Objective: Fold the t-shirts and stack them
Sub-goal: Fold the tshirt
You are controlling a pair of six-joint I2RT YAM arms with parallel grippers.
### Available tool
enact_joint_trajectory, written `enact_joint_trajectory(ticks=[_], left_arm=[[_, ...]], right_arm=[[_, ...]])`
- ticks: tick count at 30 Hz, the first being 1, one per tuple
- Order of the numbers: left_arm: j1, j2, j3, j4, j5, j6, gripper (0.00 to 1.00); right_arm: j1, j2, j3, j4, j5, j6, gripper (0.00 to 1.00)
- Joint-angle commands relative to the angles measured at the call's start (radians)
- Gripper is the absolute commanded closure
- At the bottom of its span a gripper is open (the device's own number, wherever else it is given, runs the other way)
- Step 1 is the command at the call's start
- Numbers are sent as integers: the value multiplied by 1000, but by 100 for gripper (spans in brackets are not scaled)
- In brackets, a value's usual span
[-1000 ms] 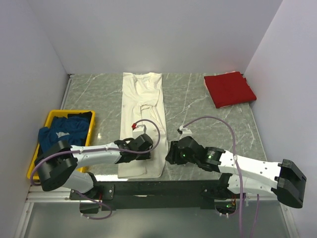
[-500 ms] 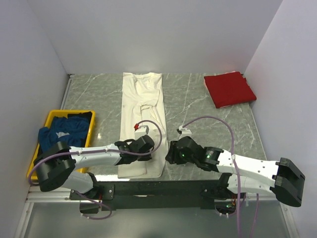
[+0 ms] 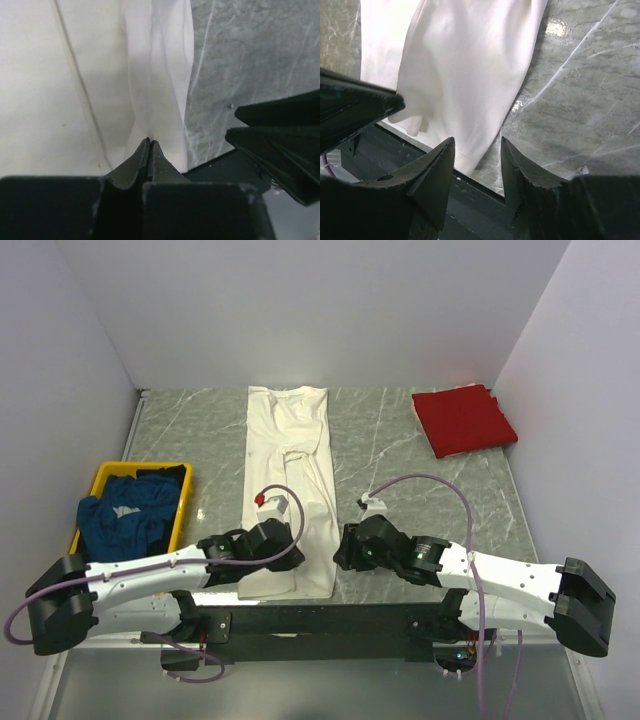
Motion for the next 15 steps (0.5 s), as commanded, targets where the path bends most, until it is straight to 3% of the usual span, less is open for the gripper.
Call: enact_joint_trajectory(ticks=[1, 15], left_arm=[[-17, -58, -28, -4, 46, -46, 100], [-88, -180, -157, -34, 118, -168, 99]], right_arm=[[8, -11, -11, 8, 31, 6, 51], [8, -40, -36, -21, 46, 23, 51]])
